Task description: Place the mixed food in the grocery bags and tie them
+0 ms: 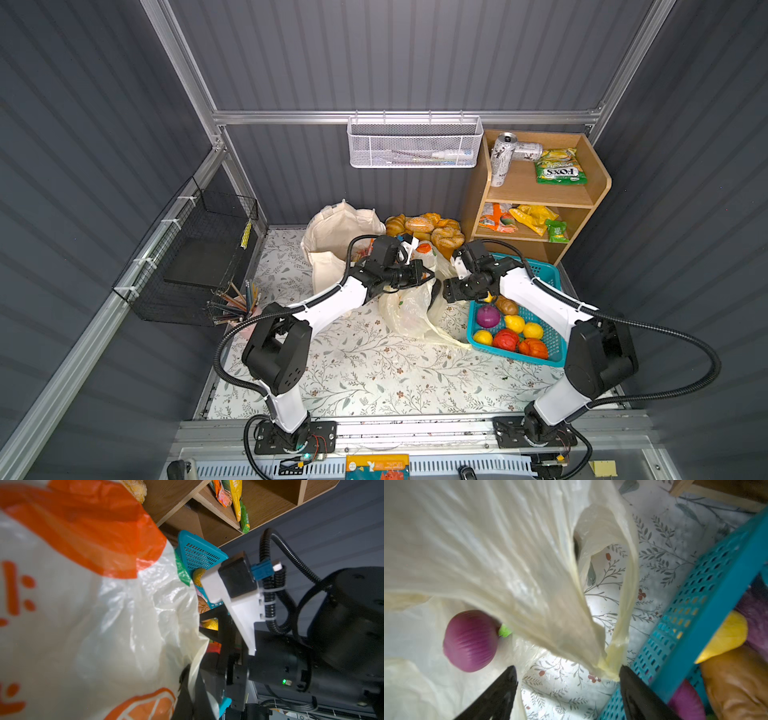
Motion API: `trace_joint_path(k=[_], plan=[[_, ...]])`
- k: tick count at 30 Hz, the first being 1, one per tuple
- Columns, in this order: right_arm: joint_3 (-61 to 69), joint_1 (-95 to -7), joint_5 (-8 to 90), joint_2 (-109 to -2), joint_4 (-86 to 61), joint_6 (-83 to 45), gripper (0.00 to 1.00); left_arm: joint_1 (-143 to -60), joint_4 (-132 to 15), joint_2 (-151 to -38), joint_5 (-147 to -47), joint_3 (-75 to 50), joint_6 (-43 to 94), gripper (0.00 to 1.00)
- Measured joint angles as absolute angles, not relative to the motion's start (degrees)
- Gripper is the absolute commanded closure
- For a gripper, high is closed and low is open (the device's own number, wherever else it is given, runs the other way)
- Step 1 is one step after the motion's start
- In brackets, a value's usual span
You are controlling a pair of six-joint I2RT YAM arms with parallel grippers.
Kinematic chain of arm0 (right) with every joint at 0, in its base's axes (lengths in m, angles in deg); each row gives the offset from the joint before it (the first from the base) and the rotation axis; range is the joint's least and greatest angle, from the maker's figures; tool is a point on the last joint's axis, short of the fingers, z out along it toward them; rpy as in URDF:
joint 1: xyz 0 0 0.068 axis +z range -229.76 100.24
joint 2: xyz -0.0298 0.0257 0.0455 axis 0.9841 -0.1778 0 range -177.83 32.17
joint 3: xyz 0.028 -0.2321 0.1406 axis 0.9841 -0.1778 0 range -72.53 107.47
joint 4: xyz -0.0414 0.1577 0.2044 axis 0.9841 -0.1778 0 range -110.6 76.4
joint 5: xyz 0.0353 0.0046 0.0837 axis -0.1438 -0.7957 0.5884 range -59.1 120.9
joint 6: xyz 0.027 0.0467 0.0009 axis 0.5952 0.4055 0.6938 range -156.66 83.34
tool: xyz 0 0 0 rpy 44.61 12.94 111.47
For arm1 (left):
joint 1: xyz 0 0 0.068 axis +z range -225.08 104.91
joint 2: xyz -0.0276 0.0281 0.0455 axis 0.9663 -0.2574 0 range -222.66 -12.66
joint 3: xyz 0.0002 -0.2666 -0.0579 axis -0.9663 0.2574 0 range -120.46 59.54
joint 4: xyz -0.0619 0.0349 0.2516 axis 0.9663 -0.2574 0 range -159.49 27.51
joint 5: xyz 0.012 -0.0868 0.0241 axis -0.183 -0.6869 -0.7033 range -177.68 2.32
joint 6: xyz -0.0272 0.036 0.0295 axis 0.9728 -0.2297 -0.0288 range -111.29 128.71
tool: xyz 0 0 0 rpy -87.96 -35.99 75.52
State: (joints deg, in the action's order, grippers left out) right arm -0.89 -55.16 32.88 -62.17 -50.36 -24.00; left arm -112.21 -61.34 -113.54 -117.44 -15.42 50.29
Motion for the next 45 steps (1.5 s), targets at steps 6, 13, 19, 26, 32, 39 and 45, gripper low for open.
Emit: trace_joint_path(k=[6, 13, 19, 26, 32, 39, 45], plan=[[3.1, -55.2, 30.4, -67.3, -49.3, -24.5, 0.45, -112.1, -62.3, -113.0, -117.1, -15.4, 50.1, 1.0], [5.7, -55.2, 32.3, -70.6, -49.4, -26.5, 1.0, -111.0, -62.9, -111.2, -116.8, -15.4, 49.7, 1.0], [9.4, -55.2, 41.2, -65.2, -52.4, -25.5, 1.0, -106.6, -67.6, -111.8, -116.8, -21.3, 47.1, 0.89], [12.0, -55.2, 52.3, -54.7, -52.7, -21.4, 1.0, -102.4, -72.1, -112.9, -118.0, -33.1, 42.8, 0.5], [9.7, -55.2, 54.1, -52.8, -52.6, -19.8, 1.0, -102.1, -76.5, -112.8, -118.4, -36.0, 39.6, 0.39], [4.3, -55.5, 54.6, -52.8, -52.7, -19.3, 1.0, -102.1, -80.6, -106.8, -118.1, -29.4, 37.6, 0.35], [0.5, -57.8, 55.3, -51.6, -52.4, -19.1, 1.0, -102.1, -84.4, -96.2, -112.9, -21.1, 35.0, 0.27]])
